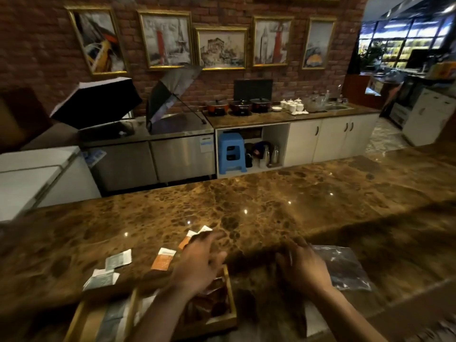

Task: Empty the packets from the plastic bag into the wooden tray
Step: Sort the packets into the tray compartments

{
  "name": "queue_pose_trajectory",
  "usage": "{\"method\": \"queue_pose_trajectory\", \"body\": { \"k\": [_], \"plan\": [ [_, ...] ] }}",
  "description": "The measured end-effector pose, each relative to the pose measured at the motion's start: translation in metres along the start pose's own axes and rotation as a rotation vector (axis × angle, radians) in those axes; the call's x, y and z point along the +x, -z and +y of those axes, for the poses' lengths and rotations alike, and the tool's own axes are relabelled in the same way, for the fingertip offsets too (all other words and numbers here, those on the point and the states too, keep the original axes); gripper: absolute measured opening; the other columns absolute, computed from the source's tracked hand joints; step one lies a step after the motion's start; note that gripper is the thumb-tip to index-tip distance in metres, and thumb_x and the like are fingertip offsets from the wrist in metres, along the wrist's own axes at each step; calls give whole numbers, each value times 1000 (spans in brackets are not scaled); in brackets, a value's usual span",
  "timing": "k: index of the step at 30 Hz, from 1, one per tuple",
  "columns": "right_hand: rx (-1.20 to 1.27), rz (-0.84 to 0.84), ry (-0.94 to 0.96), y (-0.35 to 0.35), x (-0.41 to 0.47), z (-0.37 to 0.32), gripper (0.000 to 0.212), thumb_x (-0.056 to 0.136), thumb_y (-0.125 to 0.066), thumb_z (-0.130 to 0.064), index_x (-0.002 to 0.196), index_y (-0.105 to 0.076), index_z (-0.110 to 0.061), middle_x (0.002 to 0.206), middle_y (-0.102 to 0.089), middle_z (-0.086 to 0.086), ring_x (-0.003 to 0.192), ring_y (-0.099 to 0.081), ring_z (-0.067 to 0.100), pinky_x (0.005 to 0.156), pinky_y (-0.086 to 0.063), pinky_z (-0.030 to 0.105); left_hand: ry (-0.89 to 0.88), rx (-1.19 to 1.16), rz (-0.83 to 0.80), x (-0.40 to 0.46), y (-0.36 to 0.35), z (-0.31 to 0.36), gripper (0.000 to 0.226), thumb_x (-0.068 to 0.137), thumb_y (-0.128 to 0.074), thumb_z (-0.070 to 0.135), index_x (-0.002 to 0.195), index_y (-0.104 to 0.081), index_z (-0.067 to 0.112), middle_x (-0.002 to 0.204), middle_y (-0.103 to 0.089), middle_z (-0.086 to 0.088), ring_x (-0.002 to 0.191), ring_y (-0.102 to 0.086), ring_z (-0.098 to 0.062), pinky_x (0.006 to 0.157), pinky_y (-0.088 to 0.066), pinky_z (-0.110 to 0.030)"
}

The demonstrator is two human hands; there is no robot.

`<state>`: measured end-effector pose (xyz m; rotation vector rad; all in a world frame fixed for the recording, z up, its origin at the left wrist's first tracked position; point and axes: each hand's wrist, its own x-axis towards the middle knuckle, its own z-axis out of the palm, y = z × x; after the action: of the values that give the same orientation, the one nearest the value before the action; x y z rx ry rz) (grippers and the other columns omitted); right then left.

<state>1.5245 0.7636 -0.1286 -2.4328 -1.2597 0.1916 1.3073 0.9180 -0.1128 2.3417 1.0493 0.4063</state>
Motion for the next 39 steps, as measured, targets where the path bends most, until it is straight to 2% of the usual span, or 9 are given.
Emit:
{"method": "queue_pose_trajectory", "body": {
  "k": [4, 7, 14, 20, 24, 27, 32, 36, 39],
  "plan": [
    [-5, -69, 103, -9, 3, -64, 35, 99, -52, -42, 133, -53, -33, 137, -52, -2, 124, -54, 20, 98, -46, 35, 107, -22, 128, -17, 42, -43, 48, 93, -60, 37, 138, -47, 44, 125, -60, 4, 117, -55, -20, 93, -46, -35],
    [-14, -56, 177, -22, 0, -102, 35, 99, -51, -39, 134, -53, -29, 131, -53, -3, 121, -54, 19, 96, -47, 33, 100, 0, 184, -31, 64, -73, 53, 90, -67, 27, 138, -48, 38, 134, -59, 3, 125, -53, -21, 99, -44, -34],
    [-27, -186, 368, -63, -17, -145, 26, 97, -57, -32, 123, -61, -33, 132, -55, -10, 122, -53, 15, 99, -45, 31, 142, 129, 57, -60, 65, -113, 41, 85, -71, 30, 121, -57, 45, 122, -62, 8, 118, -54, -16, 97, -42, -31],
    [-72, -235, 409, -72, -20, -150, 20, 99, -53, -37, 110, -68, -30, 123, -59, -11, 114, -54, 13, 93, -46, 30, 66, 248, -109, -67, 59, -125, 35, 69, -68, 53, 100, -52, 56, 119, -58, 22, 121, -46, -8, 101, -39, -29],
    [-88, -270, 419, -70, -19, -153, 20, 98, -53, -38, 109, -67, -29, 123, -59, -8, 112, -53, 14, 91, -45, 30, 26, 364, -160, -66, 57, -123, 47, 68, -68, 54, 112, -56, 46, 118, -57, 24, 126, -34, -7, 103, -27, -32],
    [-88, -273, 419, -69, -17, -152, 20, 98, -56, -36, 114, -65, -30, 125, -59, -8, 114, -53, 14, 92, -45, 29, 39, 308, -144, -65, 58, -120, 34, 68, -73, 48, 98, -57, 48, 100, -58, 24, 116, -40, -5, 93, -30, -29],
    [-60, -265, 412, -71, -15, -150, 18, 97, -58, -33, 113, -67, -31, 123, -62, -8, 110, -56, 12, 90, -47, 27, 56, 99, -4, -68, 72, -110, 16, 78, -76, 38, 77, -60, 42, 80, -63, 19, 81, -57, 1, 72, -48, -23],
    [-47, -288, 408, -72, -12, -148, 22, 96, -60, -29, 116, -66, -32, 124, -62, -9, 111, -57, 12, 90, -48, 27, -17, 160, 50, -73, 79, -102, 11, 85, -70, 38, 88, -59, 40, 93, -58, 21, 90, -53, 1, 76, -44, -22],
    [-13, -320, 396, -71, -9, -147, 27, 93, -63, -23, 117, -65, -35, 122, -63, -11, 108, -59, 10, 90, -53, 27, -29, 259, -163, -82, 71, -106, 14, 83, -63, 52, 94, -58, 45, 108, -56, 23, 106, -51, -4, 92, -43, -28]
  ]
}}
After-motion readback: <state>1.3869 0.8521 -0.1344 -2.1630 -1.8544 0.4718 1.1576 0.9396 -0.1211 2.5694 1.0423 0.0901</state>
